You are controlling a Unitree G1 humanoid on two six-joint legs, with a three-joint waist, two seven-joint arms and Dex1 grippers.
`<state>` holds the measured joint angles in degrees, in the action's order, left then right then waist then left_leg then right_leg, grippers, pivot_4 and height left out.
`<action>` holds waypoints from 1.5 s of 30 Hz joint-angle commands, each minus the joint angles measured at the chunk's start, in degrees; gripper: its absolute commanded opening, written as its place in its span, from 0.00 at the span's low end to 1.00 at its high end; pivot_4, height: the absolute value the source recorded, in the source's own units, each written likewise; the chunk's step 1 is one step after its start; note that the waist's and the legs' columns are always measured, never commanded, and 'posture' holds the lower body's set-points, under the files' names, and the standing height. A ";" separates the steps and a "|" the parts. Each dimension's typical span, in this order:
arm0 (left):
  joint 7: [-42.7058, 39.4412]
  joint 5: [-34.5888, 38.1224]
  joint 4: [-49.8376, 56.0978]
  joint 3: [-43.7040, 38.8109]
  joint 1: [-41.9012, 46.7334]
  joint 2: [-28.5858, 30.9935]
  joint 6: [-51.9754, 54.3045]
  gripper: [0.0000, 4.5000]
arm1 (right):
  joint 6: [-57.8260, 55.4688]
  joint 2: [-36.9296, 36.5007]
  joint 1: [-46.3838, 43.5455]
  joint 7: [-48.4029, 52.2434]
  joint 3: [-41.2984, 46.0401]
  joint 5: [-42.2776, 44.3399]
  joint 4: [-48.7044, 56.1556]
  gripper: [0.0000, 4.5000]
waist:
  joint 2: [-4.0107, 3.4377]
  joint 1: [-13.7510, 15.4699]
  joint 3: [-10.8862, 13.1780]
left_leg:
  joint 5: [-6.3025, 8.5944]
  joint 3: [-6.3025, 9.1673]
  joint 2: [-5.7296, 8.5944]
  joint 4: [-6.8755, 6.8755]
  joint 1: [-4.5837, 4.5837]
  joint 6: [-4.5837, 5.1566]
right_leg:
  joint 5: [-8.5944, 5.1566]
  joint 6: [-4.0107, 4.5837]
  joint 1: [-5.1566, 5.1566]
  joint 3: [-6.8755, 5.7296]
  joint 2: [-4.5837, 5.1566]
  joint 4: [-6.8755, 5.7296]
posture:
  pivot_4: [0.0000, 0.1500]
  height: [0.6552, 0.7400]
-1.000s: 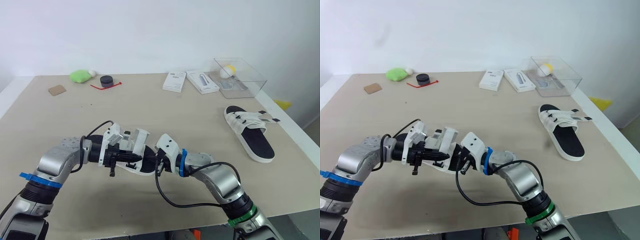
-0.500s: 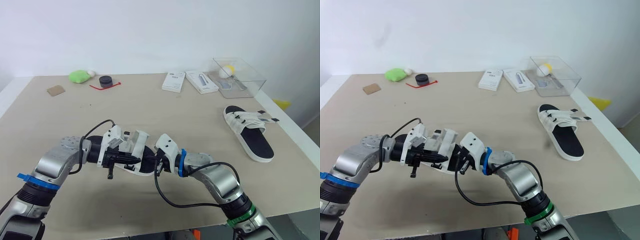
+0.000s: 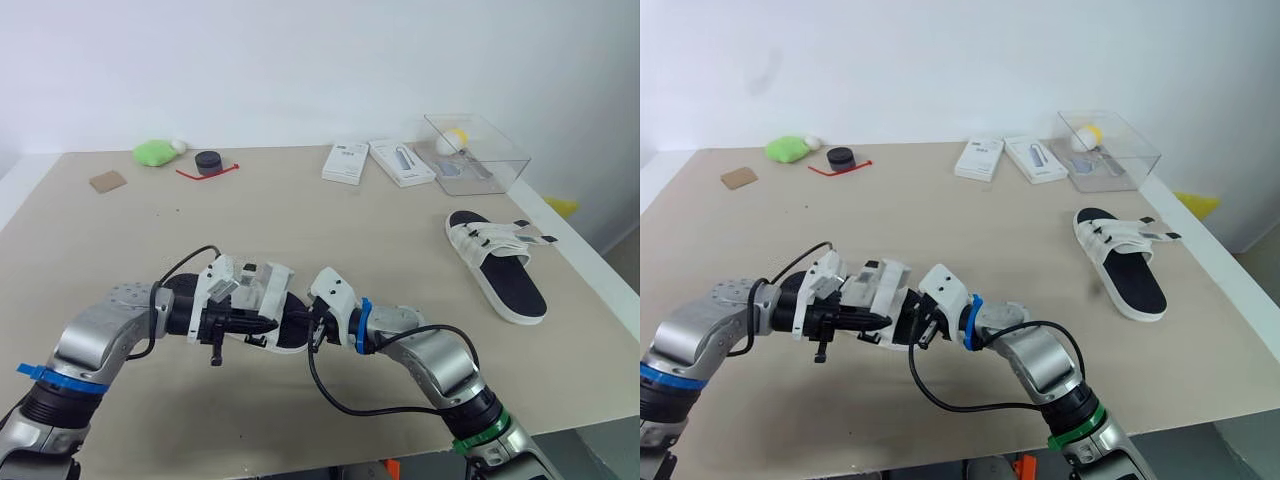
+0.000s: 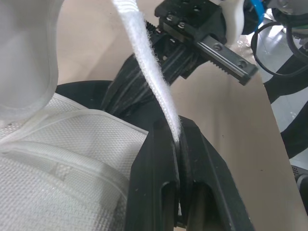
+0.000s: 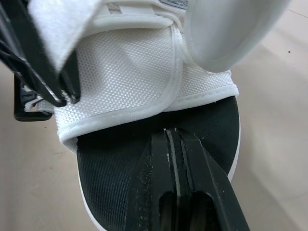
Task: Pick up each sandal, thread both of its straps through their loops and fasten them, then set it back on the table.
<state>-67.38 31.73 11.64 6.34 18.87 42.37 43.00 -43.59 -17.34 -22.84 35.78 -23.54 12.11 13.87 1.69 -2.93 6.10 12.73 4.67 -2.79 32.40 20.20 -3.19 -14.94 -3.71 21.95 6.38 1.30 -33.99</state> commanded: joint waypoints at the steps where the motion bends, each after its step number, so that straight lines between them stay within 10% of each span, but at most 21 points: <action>1: 0.82 -0.67 0.52 -0.19 -2.12 2.36 1.49 0.02 | -0.71 -0.36 0.59 -1.07 0.89 -0.67 -0.61 0.00 | 0.01 -0.02 -0.01 | 0.04 0.00 0.00 0.00 -0.01 0.08 | 0.00 0.00 -0.01 0.00 0.00 0.00 | 1.00 1.00; 45: 6.33 1.17 3.66 0.39 -3.11 -7.53 -4.99 0.02 | -0.60 0.32 0.04 -1.11 0.96 -0.47 -1.21 0.00 | 0.12 0.24 0.08 | 0.18 0.00 0.03 0.22 -0.01 0.40 | 0.00 0.00 -0.13 0.00 0.01 0.00 | 1.00 1.00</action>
<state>-61.39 32.67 12.88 4.86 16.34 35.10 37.67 -43.76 -17.15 -22.58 34.72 -22.25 12.07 13.43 1.82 -2.69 6.18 12.91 4.67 -2.76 32.62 20.19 -2.80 -14.94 -3.71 21.83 6.39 1.31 -33.99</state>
